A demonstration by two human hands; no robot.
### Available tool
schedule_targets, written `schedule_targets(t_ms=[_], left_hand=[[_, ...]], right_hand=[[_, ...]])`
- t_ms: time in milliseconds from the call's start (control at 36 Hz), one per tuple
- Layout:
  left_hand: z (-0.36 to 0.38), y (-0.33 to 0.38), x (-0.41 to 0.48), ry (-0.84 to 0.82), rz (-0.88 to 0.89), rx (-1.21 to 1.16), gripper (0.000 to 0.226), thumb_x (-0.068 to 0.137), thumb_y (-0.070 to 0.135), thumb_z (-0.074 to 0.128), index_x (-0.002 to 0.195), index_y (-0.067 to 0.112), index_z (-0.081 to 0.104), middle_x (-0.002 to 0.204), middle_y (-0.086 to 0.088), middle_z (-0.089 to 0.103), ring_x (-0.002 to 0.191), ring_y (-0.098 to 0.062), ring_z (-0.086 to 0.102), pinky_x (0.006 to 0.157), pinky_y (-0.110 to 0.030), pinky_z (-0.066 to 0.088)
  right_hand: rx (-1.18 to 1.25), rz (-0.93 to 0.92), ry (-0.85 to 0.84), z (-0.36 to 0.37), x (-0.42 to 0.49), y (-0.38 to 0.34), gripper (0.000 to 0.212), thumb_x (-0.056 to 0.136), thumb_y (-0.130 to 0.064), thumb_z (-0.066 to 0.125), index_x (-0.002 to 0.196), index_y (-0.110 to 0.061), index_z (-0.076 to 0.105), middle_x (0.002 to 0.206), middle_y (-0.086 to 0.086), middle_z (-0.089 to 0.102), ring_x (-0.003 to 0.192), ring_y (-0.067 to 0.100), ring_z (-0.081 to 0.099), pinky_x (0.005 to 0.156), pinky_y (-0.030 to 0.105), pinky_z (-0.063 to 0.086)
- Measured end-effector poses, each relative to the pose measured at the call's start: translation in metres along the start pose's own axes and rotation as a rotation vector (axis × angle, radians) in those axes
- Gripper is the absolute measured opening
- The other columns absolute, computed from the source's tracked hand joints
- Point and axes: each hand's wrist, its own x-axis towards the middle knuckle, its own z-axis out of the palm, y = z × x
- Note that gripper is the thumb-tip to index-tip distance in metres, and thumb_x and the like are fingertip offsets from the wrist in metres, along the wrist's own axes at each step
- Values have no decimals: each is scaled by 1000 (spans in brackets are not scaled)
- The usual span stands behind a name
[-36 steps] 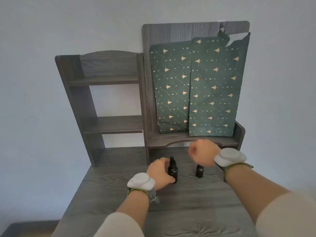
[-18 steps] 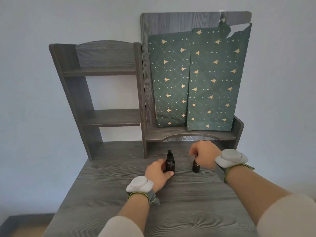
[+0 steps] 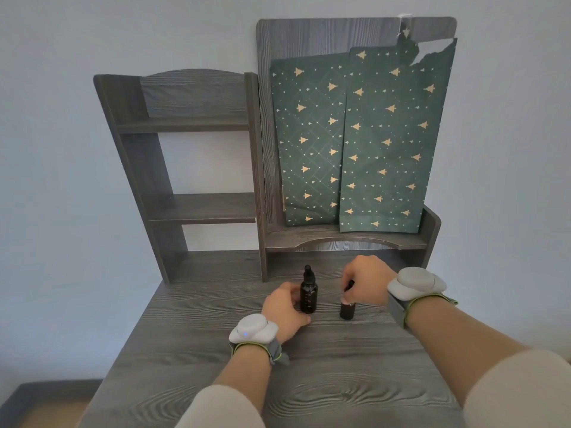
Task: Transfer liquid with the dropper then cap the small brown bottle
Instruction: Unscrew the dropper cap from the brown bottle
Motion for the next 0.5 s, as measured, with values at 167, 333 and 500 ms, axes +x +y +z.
schedule_targets(t_ms=[167,333,500], left_hand=[[-5,-3,-4,-19,-32,31,46,62,12,81,100,15,55,92,2,58,87,-14,56,87,-30,50],[-13,-7,-16,-139,-13,-43,31,59,22,86,77,23,61,76,6,64,74,-10,62,80,-27,53],[-15,10,-29,-244,9,-243,41,62,23,87,97,21,67,87,4,69,78,-3,65,76,-14,52]], right_hand=[[113,1,-46,-10,-5,-9,22,72,-36,77,75,-15,73,59,0,68,50,8,58,74,29,59],[191,10,-71,-13,-11,-21,30,79,-36,72,82,-7,69,68,8,73,53,13,66,59,24,59],[218,-10,-59,-12,-16,-34,34,83,-35,69,83,-2,69,71,12,75,57,19,69,62,32,61]])
